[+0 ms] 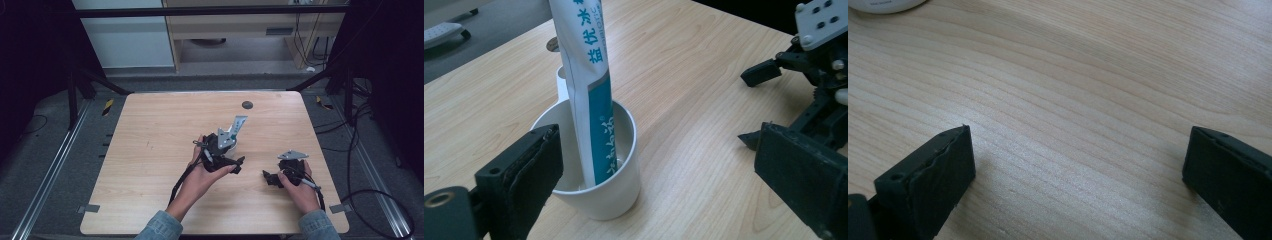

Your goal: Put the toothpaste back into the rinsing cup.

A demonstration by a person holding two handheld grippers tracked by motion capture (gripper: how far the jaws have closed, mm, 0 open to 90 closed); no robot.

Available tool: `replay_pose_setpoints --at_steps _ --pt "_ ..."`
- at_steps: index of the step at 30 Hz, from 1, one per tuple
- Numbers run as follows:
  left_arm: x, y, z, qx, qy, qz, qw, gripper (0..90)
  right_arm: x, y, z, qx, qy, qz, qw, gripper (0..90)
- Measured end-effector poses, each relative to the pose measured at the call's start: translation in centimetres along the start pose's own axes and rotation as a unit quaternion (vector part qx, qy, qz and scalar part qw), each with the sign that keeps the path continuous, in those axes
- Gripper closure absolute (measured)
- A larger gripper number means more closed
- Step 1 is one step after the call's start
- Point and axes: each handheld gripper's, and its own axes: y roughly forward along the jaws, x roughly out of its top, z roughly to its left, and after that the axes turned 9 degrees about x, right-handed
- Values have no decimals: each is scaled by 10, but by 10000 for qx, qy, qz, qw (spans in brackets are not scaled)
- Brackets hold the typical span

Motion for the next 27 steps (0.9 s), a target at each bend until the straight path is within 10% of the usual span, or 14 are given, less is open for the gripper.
replay_pose_setpoints --at_steps 15,27 --pt "-25 -28 6 -27 16 108 9999 48 0 0 0 2 2 2 10000 6" --pt "-67 -33 37 123 -447 342 9983 55 0 1 -1 -27 -67 -8 10000 6"
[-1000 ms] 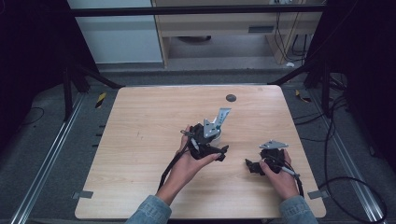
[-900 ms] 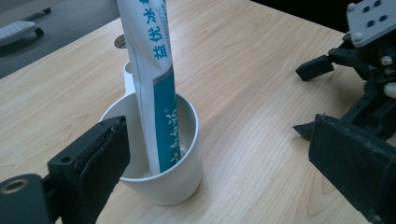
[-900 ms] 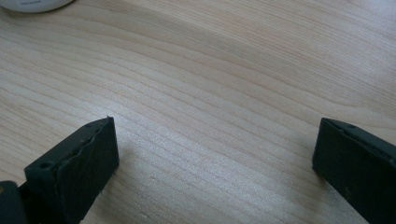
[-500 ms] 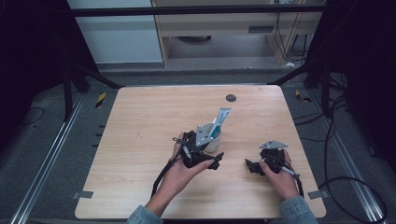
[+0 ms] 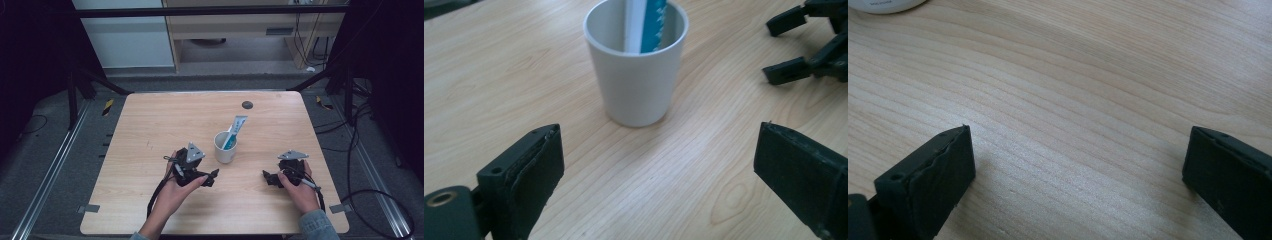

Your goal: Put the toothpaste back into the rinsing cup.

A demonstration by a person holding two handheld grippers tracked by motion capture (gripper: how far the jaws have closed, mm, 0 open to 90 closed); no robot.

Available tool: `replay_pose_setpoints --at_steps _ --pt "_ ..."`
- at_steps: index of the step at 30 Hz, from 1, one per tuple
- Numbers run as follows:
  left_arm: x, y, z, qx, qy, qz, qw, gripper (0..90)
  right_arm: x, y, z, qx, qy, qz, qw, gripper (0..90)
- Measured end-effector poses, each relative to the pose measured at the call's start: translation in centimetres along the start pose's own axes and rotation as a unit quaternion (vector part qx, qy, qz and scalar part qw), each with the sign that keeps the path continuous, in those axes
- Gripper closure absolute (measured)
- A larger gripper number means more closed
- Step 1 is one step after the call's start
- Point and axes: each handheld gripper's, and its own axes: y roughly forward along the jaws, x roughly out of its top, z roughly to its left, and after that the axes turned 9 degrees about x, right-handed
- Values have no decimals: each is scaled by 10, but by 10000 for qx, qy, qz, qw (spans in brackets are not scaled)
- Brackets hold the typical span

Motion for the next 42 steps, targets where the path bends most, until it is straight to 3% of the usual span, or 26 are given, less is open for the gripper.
replay_pose_setpoints --at_steps 5,8,9,10,12,15,16,19,20,21,22,27,32,42 --pt "-4 -4 14 118 -65 33 9999 55 0 0 0 0 4 1 10000 6" --pt "-13 -4 28 315 -104 223 9992 52 0 0 0 2 8 -2 10000 6" --pt "-19 -3 36 370 -222 298 9986 52 0 0 0 0 1 1 10000 6" --pt "-19 -3 36 370 -222 298 9986 52 0 0 0 0 1 1 10000 6" --pt "-31 0 49 590 -295 467 9967 52 0 0 0 3 7 -2 10000 6" --pt "-38 3 57 641 -382 569 9956 54 0 0 0 1 2 -1 10000 6" --pt "-45 5 64 765 -369 704 9939 54 0 0 0 2 3 -1 10000 6" --pt "-51 7 72 862 -420 814 9921 52 0 0 0 2 5 0 10000 6" --pt "-57 8 80 969 -512 881 9901 52 0 0 0 3 5 0 10000 6" --pt "-57 8 80 969 -512 881 9901 52 0 0 0 3 9 -3 10000 6" --pt "-62 7 88 1042 -584 935 9884 52 0 0 0 2 5 -1 10000 6" --pt "-70 4 102 1216 -618 992 9857 56 0 0 0 8 11 2 10000 6" --pt "-81 1 120 1376 -791 1050 9817 56 0 0 0 7 11 1 10000 6" --pt "-96 9 135 1486 -985 1037 9785 63 0 0 0 19 14 1 10000 6"
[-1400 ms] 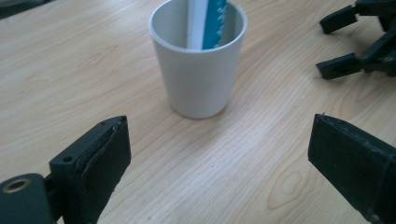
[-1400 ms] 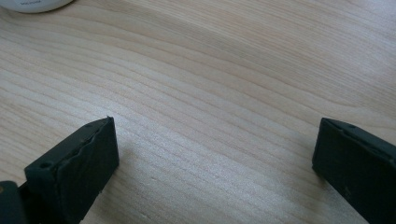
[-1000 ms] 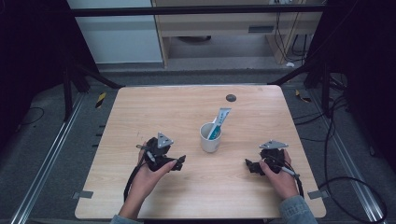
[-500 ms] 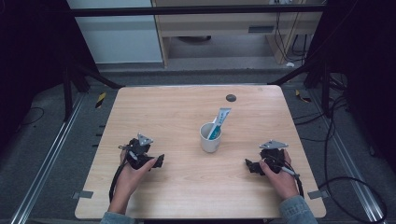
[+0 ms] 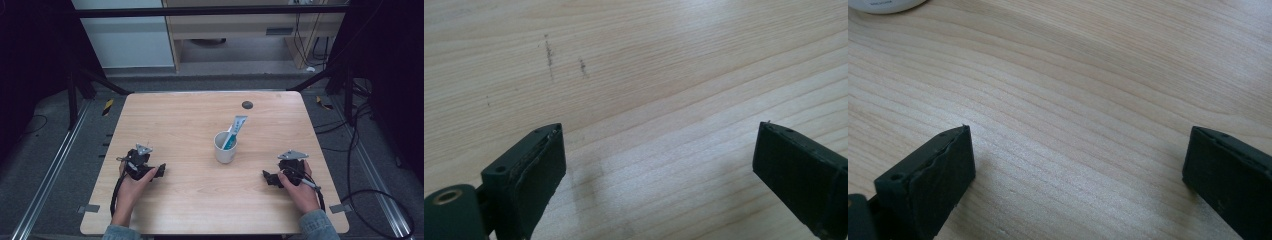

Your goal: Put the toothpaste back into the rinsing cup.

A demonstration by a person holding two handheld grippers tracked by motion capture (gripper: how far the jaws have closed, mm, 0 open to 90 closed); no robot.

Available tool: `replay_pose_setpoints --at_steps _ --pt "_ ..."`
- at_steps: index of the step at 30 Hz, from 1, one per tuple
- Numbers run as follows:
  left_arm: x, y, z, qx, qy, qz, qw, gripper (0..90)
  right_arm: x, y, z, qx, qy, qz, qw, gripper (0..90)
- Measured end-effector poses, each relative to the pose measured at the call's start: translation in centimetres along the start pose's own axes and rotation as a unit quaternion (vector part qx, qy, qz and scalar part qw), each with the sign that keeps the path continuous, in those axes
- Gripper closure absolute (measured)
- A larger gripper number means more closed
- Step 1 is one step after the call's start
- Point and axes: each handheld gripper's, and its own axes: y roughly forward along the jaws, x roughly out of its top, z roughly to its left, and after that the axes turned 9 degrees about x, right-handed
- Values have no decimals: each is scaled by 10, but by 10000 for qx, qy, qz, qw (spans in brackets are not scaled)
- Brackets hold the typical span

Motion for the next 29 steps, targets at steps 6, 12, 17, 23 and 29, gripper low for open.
replay_pose_setpoints --at_steps 6,12,17,23,29 --pt "-4 6 6 -24 -49 8 10000 59 0 0 0 -16 -10 -2 10000 5" --pt "-7 12 8 -105 -135 -1 9999 55 0 0 0 -9 -13 -2 10000 6" --pt "-10 16 9 -131 -218 -188 9995 24 0 0 0 -15 -10 -2 10000 5" --pt "-10 19 11 -167 -227 -264 9993 7 0 0 0 -17 -10 -3 10000 6" --pt "-10 19 11 -126 -260 -226 9993 0 0 0 0 -9 -2 0 10000 6"
